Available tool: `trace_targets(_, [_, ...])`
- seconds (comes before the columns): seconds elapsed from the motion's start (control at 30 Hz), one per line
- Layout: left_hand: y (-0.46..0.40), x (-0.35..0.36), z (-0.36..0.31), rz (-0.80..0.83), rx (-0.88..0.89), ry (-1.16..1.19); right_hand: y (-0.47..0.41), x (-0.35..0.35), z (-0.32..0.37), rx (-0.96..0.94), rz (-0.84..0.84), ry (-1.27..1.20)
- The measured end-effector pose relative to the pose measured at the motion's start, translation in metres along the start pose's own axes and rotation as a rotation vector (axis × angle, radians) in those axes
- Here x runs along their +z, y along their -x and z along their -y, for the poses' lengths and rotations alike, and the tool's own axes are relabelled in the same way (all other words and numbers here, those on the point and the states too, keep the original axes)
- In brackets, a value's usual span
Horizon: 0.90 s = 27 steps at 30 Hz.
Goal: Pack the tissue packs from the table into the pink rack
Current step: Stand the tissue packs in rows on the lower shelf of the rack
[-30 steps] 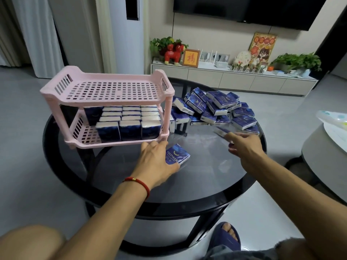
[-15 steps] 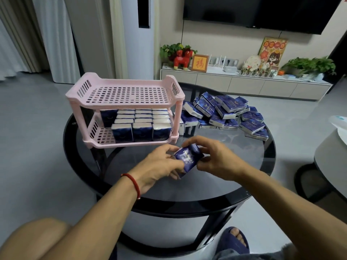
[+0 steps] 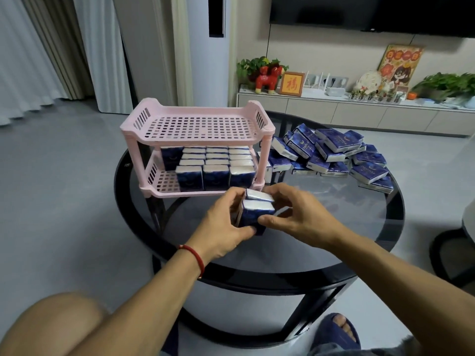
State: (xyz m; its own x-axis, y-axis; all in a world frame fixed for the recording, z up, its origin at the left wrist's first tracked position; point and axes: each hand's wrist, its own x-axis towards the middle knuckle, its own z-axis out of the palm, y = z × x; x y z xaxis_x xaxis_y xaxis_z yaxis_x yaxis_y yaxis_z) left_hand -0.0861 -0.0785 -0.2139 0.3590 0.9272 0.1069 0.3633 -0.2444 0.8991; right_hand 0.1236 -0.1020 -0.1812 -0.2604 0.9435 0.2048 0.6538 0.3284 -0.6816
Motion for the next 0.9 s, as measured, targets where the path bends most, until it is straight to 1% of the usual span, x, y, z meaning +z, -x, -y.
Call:
trace_targets(0.07, [0.002,-0.002,-0.001,-0.031,0.041,-0.213,-0.002,0.003,0.000,-0.018,0.009,0.037])
trace_targets(0.1, [0.002,-0.003,-0.001,-0.050,0.042,-0.267,-0.003,0.004,0.000,-0.026,0.015,0.048])
trace_targets(0.2, [0.003,-0.007,0.000,-0.046,0.012,-0.207,-0.004,0.007,0.003,-0.049,0.027,0.041])
trace_targets(0.3, [0.003,-0.010,0.000,-0.021,0.004,-0.179,-0.006,0.006,0.005,-0.034,0.041,0.018])
trace_targets(0.43, [0.004,-0.012,-0.004,0.016,-0.030,-0.212,-0.011,0.001,0.005,0.000,0.097,0.028])
trace_targets(0.5, [0.008,-0.019,-0.010,0.056,-0.062,-0.268,-0.015,0.001,0.006,0.008,0.094,0.041])
trace_targets(0.53, [0.009,-0.027,-0.014,0.046,-0.084,-0.309,-0.018,0.001,0.007,0.011,0.083,0.036])
trace_targets(0.57, [0.012,-0.039,-0.020,-0.013,-0.112,-0.342,-0.020,0.001,0.007,0.015,0.072,0.023])
trace_targets(0.6, [0.014,-0.056,-0.024,-0.117,-0.149,-0.359,-0.022,0.001,0.009,0.021,0.065,0.004])
trace_targets(0.7, [0.021,-0.111,-0.028,-0.532,-0.261,-0.360,-0.026,0.003,0.016,0.025,0.053,-0.081])
trace_targets(0.73, [0.021,-0.127,-0.026,-0.633,-0.299,-0.341,-0.027,0.005,0.020,0.025,0.049,-0.115])
trace_targets(0.77, [0.019,-0.140,-0.021,-0.681,-0.343,-0.330,-0.028,0.007,0.025,0.023,0.046,-0.150])
trace_targets(0.8, [0.015,-0.149,-0.015,-0.668,-0.394,-0.337,-0.029,0.011,0.030,0.022,0.041,-0.183])
trace_targets(0.83, [0.010,-0.155,-0.008,-0.606,-0.434,-0.357,-0.031,0.014,0.034,0.025,0.034,-0.215])
trace_targets(0.9, [0.000,-0.159,0.009,-0.446,-0.443,-0.379,-0.037,0.022,0.043,0.029,0.034,-0.263])
